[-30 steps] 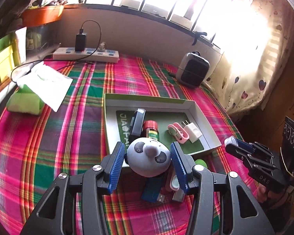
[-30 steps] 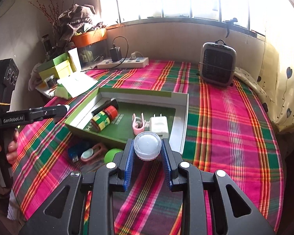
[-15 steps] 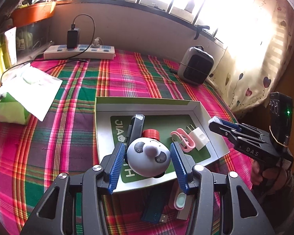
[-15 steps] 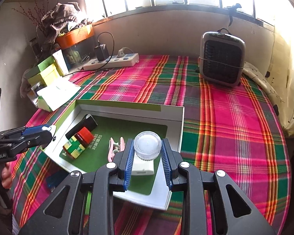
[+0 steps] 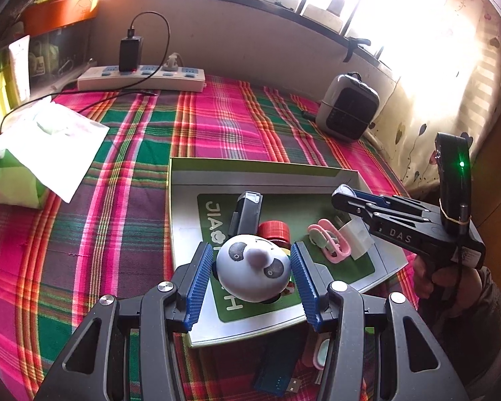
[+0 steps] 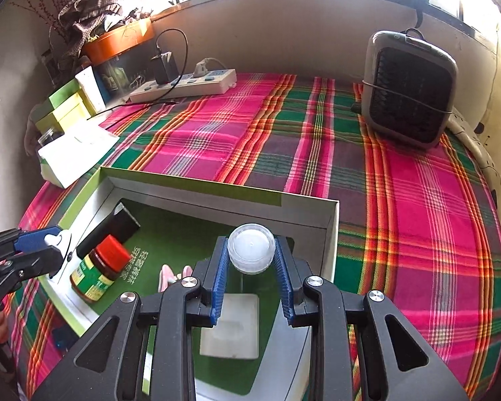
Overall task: Organize rigid objects
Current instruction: 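Carry both items over the green tray and open both tools to release them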
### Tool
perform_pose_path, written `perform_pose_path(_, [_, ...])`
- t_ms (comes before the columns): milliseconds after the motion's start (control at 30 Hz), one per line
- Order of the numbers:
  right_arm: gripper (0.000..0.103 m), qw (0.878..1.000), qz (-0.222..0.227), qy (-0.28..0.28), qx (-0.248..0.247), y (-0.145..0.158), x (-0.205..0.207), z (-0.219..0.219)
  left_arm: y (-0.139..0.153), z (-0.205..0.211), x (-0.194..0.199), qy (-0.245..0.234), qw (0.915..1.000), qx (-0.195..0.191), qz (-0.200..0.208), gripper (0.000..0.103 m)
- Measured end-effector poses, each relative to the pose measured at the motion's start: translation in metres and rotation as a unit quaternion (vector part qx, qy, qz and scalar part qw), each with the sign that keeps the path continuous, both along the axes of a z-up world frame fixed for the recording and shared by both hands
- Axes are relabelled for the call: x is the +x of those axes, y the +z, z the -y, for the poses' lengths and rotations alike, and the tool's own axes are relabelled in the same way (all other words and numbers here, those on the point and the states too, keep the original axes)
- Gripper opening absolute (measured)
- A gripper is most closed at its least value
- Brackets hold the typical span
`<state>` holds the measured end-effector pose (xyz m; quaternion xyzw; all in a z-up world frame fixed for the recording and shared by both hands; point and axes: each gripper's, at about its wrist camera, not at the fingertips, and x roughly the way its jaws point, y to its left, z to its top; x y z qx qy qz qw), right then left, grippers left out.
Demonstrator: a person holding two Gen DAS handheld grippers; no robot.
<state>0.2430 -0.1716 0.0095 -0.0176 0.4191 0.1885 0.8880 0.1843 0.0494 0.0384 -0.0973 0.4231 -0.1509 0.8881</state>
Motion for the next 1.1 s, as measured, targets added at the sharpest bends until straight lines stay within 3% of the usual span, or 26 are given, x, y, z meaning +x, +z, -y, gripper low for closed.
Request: perform_pose_path(1100, [0.029,1.000,0.012,0.017,-0.022,-0.008,0.006,-0.015,-0.009,0.001,0.008,-0.006,0.9999,-0.008,-0.013,0.048])
